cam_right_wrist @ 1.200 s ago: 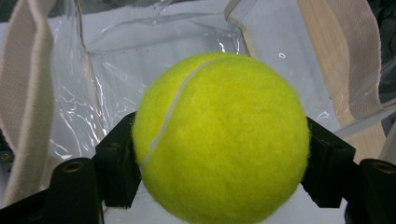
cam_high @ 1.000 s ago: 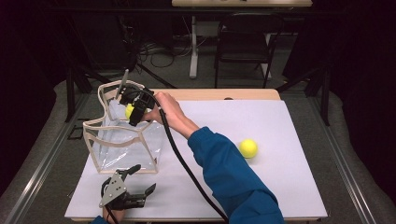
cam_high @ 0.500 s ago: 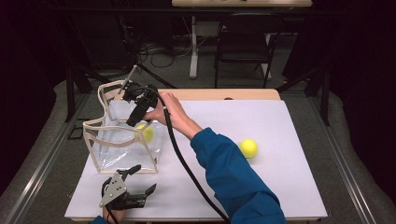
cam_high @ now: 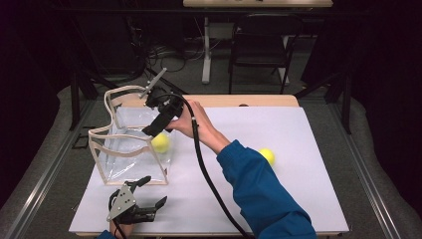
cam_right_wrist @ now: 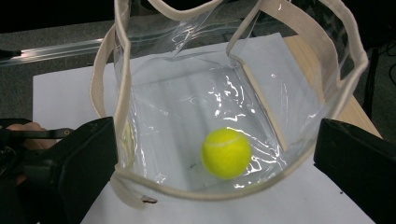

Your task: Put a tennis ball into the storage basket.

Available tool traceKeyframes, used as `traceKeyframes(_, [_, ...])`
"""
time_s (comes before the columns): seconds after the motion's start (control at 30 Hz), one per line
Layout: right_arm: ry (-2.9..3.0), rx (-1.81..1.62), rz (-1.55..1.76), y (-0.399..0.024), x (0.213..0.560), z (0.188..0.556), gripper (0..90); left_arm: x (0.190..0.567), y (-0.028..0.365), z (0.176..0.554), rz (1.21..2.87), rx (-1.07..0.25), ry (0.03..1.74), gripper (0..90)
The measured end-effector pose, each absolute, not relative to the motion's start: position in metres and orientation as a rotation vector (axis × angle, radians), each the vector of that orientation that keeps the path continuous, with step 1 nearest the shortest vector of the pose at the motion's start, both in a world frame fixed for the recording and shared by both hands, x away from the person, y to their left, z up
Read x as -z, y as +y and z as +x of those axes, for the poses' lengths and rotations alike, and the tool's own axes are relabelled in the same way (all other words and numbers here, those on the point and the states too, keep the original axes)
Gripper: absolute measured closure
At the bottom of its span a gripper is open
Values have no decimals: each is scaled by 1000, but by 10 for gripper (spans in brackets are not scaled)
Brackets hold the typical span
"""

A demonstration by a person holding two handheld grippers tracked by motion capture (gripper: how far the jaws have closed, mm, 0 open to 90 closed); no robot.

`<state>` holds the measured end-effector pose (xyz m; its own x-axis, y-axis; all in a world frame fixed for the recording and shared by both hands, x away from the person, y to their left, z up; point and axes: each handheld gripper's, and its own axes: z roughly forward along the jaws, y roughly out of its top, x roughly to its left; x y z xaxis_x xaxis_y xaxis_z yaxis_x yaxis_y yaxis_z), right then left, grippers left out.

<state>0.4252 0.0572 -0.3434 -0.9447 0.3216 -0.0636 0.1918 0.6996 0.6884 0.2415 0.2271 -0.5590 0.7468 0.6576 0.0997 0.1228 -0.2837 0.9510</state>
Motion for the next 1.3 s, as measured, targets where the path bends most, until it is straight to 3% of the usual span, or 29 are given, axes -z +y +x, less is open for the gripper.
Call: traceKeyframes(1.3, [2685,-1122,554,-47,385,408,0,559,226,240,1814,-602,604,159])
